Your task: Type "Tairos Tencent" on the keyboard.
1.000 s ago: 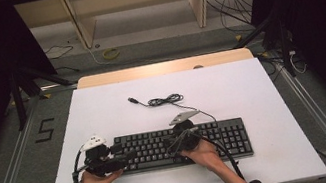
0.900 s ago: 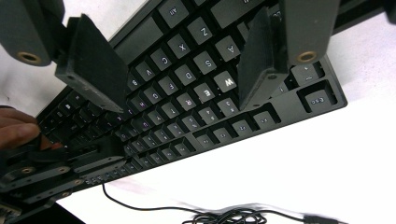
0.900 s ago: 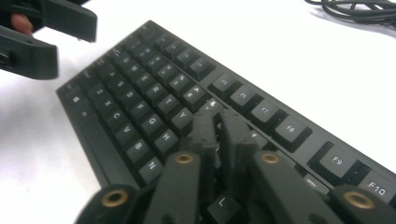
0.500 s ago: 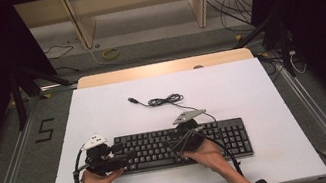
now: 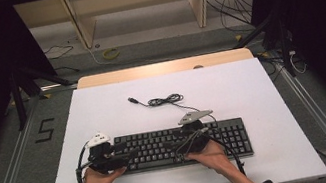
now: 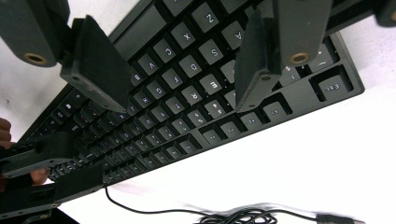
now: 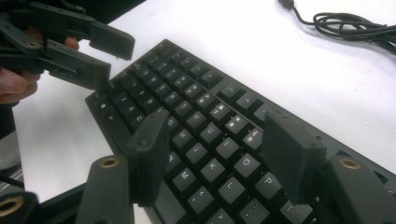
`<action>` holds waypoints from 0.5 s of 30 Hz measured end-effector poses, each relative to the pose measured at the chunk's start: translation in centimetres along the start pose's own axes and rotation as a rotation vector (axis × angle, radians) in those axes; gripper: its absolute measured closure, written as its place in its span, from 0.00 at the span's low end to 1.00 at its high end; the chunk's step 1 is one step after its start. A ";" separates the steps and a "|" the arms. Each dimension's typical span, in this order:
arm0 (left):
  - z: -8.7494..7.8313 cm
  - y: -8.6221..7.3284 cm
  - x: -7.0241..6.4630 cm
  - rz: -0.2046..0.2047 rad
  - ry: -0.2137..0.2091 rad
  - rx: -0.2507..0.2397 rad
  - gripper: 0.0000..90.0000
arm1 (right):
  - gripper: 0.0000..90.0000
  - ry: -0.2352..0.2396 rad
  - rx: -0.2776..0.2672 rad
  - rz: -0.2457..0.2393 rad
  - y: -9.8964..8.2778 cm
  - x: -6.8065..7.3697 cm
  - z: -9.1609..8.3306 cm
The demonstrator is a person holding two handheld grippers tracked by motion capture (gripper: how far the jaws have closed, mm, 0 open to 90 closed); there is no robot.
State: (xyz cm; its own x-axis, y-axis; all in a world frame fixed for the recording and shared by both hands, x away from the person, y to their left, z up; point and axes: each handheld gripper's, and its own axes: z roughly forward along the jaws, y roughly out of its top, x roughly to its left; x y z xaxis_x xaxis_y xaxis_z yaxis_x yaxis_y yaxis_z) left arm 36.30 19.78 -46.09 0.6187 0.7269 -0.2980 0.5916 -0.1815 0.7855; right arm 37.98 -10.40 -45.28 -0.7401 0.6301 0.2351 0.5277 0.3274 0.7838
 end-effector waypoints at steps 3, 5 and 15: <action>0.1 0.1 0.0 0.007 -0.003 0.007 0.41 | 0.46 0.008 -0.014 0.002 -0.1 0.0 -0.3; 0.3 0.2 -0.1 0.007 -0.004 0.011 0.41 | 0.45 0.010 -0.015 0.001 -0.2 0.1 -0.5; 1.2 1.2 -0.2 0.020 -0.026 0.039 0.47 | 0.44 0.018 -0.029 -0.005 -0.8 0.3 -1.3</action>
State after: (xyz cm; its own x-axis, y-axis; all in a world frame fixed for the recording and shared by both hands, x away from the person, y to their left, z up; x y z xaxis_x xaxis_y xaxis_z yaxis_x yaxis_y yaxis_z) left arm 37.49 18.62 -45.74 0.6431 0.7058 -0.2970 0.5989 -0.2219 0.7695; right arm 36.80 -11.38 -45.04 -0.7502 0.6155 0.2415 0.5122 0.3100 0.8010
